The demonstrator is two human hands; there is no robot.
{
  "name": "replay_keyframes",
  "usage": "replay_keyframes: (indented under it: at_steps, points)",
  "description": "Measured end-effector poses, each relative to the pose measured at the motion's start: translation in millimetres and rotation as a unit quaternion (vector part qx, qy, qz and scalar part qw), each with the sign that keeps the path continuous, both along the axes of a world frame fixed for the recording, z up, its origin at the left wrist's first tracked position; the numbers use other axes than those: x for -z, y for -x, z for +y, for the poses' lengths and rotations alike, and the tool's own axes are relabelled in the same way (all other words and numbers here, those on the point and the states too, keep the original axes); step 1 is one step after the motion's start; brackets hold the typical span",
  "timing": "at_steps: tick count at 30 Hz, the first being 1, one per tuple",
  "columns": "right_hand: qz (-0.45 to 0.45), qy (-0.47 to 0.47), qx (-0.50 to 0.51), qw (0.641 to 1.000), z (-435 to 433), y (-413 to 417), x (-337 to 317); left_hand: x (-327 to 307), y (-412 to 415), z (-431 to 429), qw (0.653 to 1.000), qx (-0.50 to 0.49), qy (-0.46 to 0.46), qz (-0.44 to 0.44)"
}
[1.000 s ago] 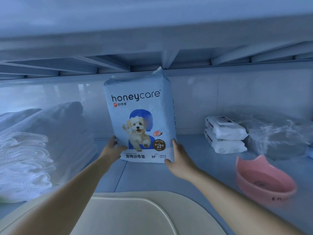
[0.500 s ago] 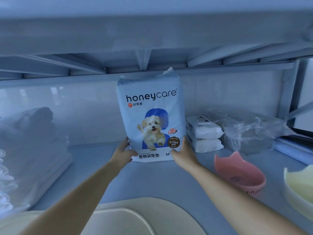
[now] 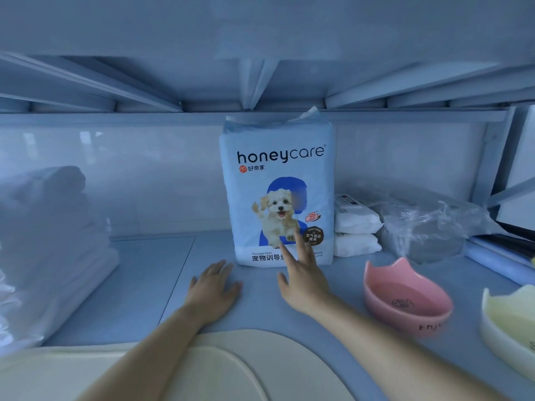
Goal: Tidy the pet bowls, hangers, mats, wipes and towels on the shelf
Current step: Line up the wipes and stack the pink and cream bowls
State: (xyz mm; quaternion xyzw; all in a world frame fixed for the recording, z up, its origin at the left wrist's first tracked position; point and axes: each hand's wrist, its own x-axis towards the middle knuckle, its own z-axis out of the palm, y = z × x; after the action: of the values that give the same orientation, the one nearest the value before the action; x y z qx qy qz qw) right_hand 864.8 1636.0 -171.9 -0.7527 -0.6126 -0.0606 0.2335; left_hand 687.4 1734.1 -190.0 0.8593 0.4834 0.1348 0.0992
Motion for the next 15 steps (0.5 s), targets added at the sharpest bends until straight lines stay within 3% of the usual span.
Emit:
replay_keyframes:
  at_steps: [9,15]
  points:
    - [-0.017,0.007,-0.023,1.0,-9,-21,11,3,8,2,0.996,0.043,-0.016,-0.076]
    - [-0.026,0.056,-0.009,0.998,-2,-21,13,3,9,1,0.997,0.046,-0.012,-0.057]
